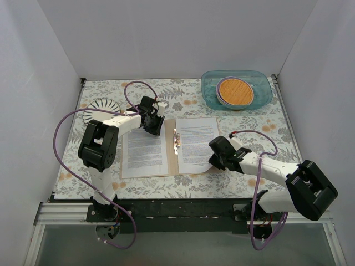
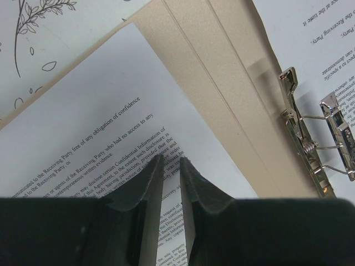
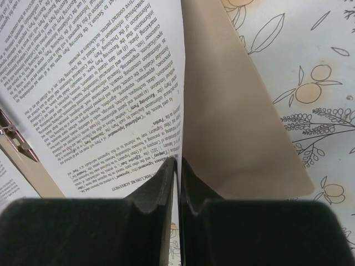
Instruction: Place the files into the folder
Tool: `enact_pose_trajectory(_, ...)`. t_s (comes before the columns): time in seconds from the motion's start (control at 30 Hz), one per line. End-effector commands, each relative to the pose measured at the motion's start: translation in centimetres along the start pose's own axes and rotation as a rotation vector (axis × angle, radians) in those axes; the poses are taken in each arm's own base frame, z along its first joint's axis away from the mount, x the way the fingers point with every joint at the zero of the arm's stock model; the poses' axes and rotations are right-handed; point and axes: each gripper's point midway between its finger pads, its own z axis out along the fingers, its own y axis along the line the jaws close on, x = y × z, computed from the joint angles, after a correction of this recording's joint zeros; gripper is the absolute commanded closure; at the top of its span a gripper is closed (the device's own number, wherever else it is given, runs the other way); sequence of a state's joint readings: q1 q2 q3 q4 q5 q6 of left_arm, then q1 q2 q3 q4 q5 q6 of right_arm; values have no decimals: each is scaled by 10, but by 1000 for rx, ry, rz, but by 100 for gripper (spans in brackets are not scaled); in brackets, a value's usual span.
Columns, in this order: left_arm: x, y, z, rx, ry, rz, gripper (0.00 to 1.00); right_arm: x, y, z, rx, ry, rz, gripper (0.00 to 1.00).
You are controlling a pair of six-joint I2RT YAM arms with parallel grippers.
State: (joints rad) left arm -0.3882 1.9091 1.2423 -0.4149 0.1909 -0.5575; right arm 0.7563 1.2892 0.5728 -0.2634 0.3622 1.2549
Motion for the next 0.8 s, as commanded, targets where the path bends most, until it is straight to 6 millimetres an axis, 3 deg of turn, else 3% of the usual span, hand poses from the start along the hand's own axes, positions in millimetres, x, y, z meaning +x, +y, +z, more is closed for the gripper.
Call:
enact_pose_trajectory(0.0, 1, 1, -11, -11, 17, 1, 82, 3, 1, -1, -1, 15, -56, 81)
enact_pose_trajectory(0.03, 1, 1, -11, -11, 19, -1, 82, 4, 2, -1, -2, 20, -63, 69)
enact_pose_trajectory(0.23, -3, 1, -13, -12, 10, -1, 82, -2, 0, -8, 11, 7, -71, 33)
enact_pose_trajectory(0.4, -4, 0, -13, -11, 11, -4, 83, 5, -7, -11, 31, 44, -78, 18)
enact_pose_trajectory(0.6, -11, 3, -16, -23, -7, -5, 83, 22, -26, -21, 81, 141, -148, 12)
enact_pose_trajectory(0.77, -16, 3, -16, -23, -11, -12, 83, 21, -42, -39, 130, 163, -184, 9)
